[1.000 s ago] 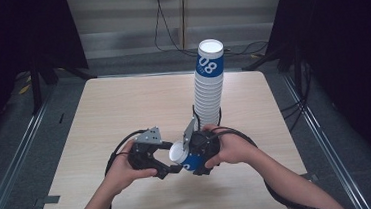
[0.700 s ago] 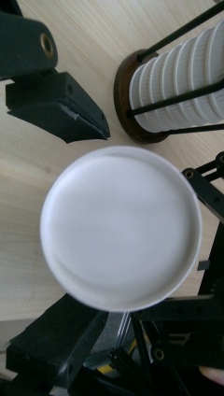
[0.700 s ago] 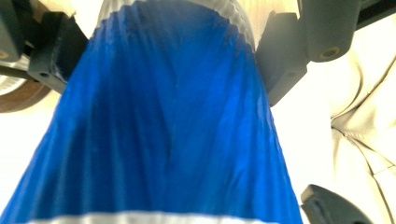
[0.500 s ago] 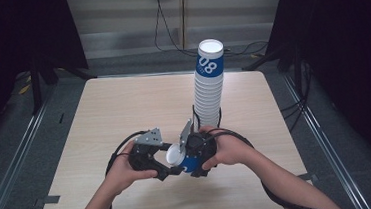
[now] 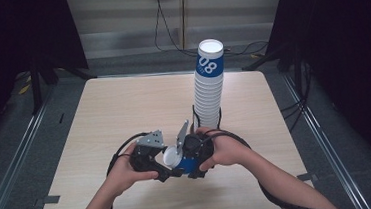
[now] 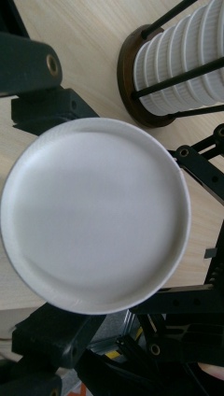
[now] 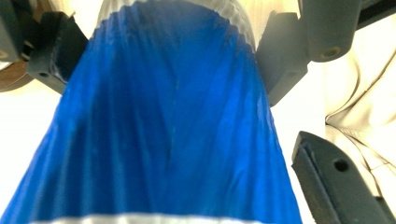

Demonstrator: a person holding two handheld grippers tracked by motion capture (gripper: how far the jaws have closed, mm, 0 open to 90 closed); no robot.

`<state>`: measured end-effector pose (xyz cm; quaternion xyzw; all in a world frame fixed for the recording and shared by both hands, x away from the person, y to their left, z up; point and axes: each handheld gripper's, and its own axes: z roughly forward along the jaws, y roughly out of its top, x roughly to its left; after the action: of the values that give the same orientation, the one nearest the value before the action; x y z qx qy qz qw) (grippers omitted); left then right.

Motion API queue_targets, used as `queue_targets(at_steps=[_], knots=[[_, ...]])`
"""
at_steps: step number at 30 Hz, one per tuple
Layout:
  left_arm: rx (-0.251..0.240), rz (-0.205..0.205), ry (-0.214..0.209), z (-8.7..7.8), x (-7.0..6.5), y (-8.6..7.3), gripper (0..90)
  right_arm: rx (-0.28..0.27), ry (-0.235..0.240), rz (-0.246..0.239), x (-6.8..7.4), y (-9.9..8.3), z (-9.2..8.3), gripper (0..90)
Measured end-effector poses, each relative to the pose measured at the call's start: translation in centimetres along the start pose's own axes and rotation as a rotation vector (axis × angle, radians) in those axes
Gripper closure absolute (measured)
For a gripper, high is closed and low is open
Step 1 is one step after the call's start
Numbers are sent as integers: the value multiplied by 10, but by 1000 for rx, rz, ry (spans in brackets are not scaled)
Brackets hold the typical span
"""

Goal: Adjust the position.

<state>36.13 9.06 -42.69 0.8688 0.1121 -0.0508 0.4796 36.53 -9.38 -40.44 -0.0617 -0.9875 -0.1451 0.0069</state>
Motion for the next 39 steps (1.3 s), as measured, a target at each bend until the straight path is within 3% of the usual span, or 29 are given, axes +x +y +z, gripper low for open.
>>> queue_targets(at_steps=[3, 6, 8, 23, 31, 39], knots=[[-3, -9, 0, -1, 1, -1, 252, -5, 2, -16, 0, 0, 1, 210], [-10, -21, -1, -1, 0, -1, 273, -5, 3, 1, 1, 1, 1, 209], [-2, -15, -3, -1, 0, -1, 272, -5, 2, -21, 1, 2, 1, 209], [8, -3, 1, -4, 1, -1, 280, -29, -11, -38, 2, 1, 0, 184], [-2, 7, -3, -4, 1, -1, 283, -69, -9, -34, 2, -5, -2, 174], [-13, -1, 1, -6, 1, -2, 283, -70, -14, -13, 1, -10, -3, 144]])
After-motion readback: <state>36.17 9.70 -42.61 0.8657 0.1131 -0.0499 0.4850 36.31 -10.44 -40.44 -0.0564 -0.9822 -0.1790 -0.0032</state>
